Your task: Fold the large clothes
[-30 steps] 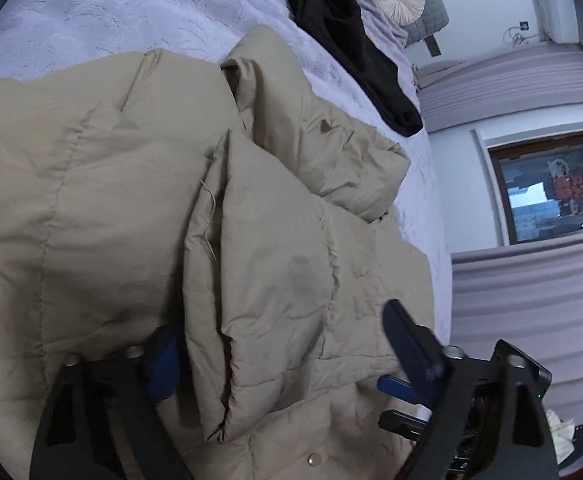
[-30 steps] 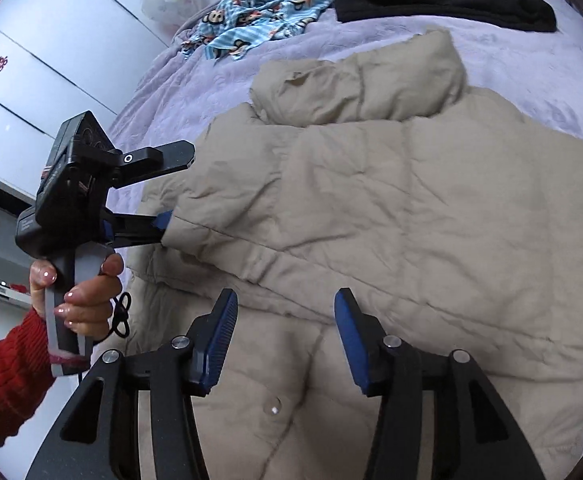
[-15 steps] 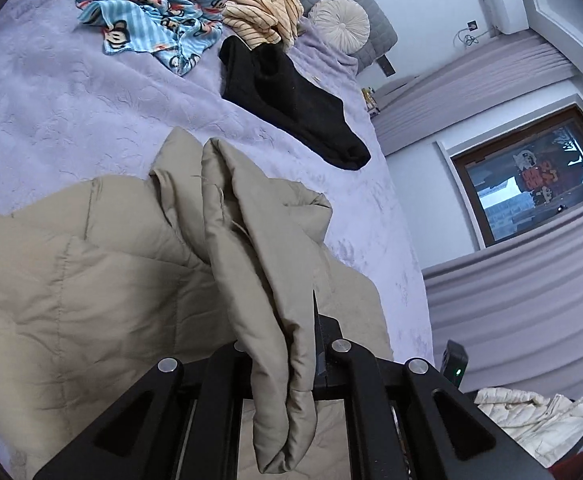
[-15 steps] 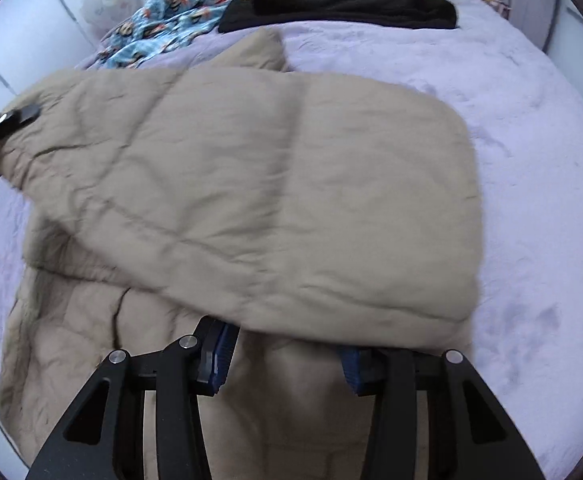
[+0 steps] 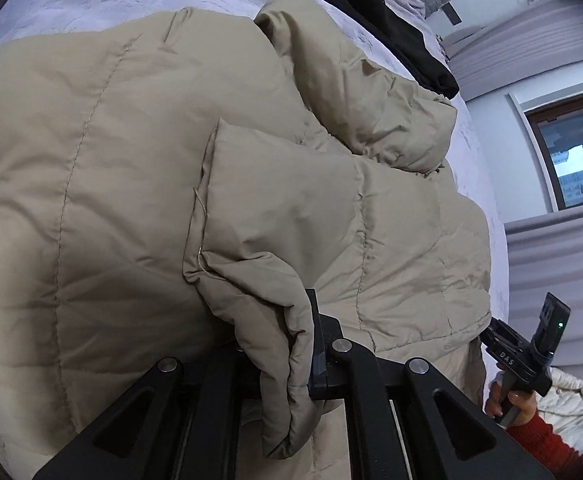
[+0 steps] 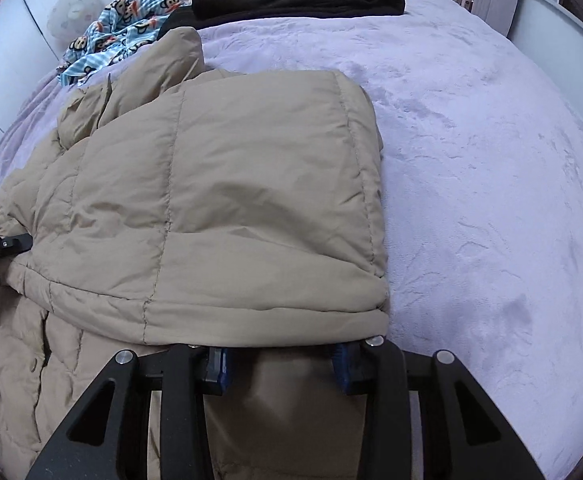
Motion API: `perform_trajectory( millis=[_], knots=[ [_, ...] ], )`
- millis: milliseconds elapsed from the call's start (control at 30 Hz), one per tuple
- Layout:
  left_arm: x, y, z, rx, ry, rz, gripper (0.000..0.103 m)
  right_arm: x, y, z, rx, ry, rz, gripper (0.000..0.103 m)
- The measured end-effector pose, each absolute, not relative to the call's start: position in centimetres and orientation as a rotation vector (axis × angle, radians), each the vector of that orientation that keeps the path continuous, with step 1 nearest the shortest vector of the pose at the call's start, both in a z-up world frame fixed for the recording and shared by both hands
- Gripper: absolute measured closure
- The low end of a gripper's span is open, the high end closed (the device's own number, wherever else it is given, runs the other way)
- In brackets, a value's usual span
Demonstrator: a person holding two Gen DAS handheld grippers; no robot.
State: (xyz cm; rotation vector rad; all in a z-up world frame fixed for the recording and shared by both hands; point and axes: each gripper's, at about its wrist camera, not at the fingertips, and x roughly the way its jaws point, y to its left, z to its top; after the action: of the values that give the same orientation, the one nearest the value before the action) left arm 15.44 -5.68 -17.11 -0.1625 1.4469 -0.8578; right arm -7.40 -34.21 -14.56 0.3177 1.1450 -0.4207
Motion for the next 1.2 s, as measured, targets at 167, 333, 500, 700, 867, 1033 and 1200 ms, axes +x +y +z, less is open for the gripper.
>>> perform_trajectory(
  millis=[167,333,500,700,867,1033,1200],
  knots=[
    [15.2,-6.1,-17.1,-0.132,1.437,-0.855,0.093,-9.8,-31.3,-11.4,0.345,1.141,-0.316,0.060],
    [15.0,-6.2,-17.8,-0.102,1.425,-0.855,0.093,-9.2,-32.8,-8.2,0.463,1.051,-0.279,0.075],
    [15.1,-6.3,-17.9,-0.094,1.425,-0.847,0.093,-4.0,-37.0,-9.5,0.506,1.023,-0.267,0.078],
    [14.6,-6.0,-15.1,0.007,1.360,-0.754,0.086,-2.1,-40.4,-15.3,0.635,1.073,-0.333,0.092],
    [15.3,-2.6,-10.9,0.035,1.227,-0.610,0.085,-1.9,-39.2,-14.9,0.553,1.090,-0.337,0.092],
    [16.4,-4.2,-9.3,0.009,1.189,-0.721,0.085,-1.3,-37.8,-13.1,0.499,1.062,-0.312,0.091],
    [15.1,-8.3,-13.4,0.184,1.206,-0.693,0.085,0.4,-35.8,-12.1,0.441,1.068,-0.219,0.091]
  ],
)
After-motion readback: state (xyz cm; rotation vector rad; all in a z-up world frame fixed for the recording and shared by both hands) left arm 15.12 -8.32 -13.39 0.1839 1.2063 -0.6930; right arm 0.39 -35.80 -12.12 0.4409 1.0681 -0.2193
